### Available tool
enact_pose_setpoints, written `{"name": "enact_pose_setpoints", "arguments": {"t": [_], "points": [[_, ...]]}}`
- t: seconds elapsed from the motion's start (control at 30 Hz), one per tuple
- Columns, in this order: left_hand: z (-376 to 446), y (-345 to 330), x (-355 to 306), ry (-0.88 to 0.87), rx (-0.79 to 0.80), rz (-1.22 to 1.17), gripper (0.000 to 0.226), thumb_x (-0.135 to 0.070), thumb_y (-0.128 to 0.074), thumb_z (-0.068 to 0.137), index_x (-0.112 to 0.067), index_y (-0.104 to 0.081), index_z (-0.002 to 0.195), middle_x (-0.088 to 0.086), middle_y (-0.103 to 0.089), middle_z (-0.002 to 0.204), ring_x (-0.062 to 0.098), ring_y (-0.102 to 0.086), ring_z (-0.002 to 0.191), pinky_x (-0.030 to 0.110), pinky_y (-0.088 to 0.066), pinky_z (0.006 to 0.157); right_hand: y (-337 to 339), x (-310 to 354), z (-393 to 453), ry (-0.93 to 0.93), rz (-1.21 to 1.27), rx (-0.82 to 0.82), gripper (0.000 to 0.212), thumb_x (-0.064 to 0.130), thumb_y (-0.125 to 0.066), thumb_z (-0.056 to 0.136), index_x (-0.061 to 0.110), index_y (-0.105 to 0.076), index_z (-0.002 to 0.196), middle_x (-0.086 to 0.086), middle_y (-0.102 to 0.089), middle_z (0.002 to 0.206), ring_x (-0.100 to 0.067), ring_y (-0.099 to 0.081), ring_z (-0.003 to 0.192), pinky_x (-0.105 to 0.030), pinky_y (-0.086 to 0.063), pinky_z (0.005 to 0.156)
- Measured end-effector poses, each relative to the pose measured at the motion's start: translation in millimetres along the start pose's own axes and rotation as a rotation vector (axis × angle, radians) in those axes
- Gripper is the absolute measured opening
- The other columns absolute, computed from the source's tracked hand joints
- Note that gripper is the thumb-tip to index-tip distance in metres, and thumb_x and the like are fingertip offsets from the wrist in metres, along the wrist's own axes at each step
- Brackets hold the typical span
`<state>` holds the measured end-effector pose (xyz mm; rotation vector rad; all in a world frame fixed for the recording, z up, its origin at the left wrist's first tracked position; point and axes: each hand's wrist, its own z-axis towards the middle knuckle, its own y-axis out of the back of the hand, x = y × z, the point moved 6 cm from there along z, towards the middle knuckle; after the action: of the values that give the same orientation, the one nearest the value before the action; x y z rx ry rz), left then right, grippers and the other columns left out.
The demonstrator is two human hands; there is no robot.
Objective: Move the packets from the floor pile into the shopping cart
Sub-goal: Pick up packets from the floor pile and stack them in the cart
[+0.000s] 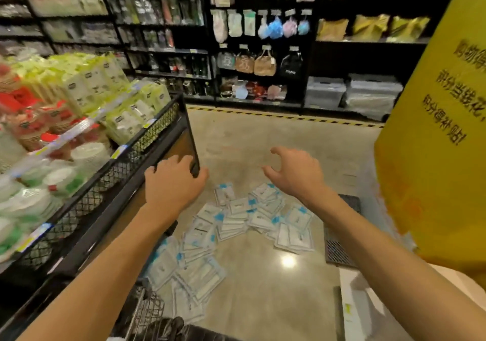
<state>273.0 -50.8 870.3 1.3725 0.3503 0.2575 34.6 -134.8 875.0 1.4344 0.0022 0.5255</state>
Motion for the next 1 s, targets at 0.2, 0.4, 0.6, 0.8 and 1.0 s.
{"name": "enact_pose_setpoints", "arguments": {"t": [0.2, 0.4, 0.6, 0.8, 1.0], "points": [[51.6, -43.5, -108.4, -0.087, 0.051, -0.005, 0.064, -0.068, -0.034, 0.097, -0.028, -0.052, 0.143, 0.003, -0.055, 0.146, 0.028, -0.052, 0.132, 0.051, -0.038, 0.110, 8.4, -114.8, 26.2, -0.094, -0.044, -0.013, 0.056, 0.055, -0.058, 0.096, 0.024, -0.056, 0.142, -0.005, -0.067, 0.133, -0.031, -0.063, 0.119, -0.044, -0.054, 0.091], [89.9, -90.8, -192.3, -0.160, 0.095, -0.018, 0.065, -0.068, -0.036, 0.097, -0.025, -0.055, 0.141, 0.004, -0.061, 0.138, 0.027, -0.057, 0.125, 0.048, -0.043, 0.104, 1.2, -211.3, 47.8, -0.207, -0.076, 0.008, 0.057, 0.057, -0.058, 0.094, 0.024, -0.055, 0.141, -0.005, -0.067, 0.131, -0.032, -0.062, 0.119, -0.045, -0.054, 0.092], [142.7, -158.2, -233.2, -0.193, 0.201, -0.011, 0.065, -0.068, -0.036, 0.095, -0.026, -0.056, 0.141, 0.003, -0.062, 0.139, 0.027, -0.056, 0.127, 0.049, -0.039, 0.107, -28.1, -279.2, 82.7, -0.311, -0.113, 0.053, 0.063, 0.057, -0.055, 0.096, 0.026, -0.046, 0.150, 0.000, -0.056, 0.149, -0.030, -0.055, 0.129, -0.044, -0.051, 0.097], [220.7, -246.3, -284.7, -0.284, 0.324, -0.056, 0.061, -0.064, -0.038, 0.097, -0.028, -0.053, 0.143, 0.003, -0.058, 0.143, 0.027, -0.053, 0.130, 0.050, -0.036, 0.109, -85.7, -318.4, 157.7, -0.401, -0.129, 0.102, 0.060, 0.055, -0.057, 0.096, 0.025, -0.050, 0.147, -0.001, -0.061, 0.140, -0.028, -0.057, 0.126, -0.044, -0.051, 0.093], [305.0, -327.1, -333.2, -0.358, 0.396, -0.108, 0.062, -0.058, -0.037, 0.088, -0.022, -0.064, 0.131, 0.007, -0.068, 0.129, 0.033, -0.062, 0.117, 0.049, -0.042, 0.098, -141.0, -358.9, 254.6, -0.459, -0.162, 0.121, 0.057, 0.049, -0.059, 0.093, 0.019, -0.055, 0.141, -0.005, -0.064, 0.134, -0.033, -0.060, 0.120, -0.048, -0.050, 0.090]]}}
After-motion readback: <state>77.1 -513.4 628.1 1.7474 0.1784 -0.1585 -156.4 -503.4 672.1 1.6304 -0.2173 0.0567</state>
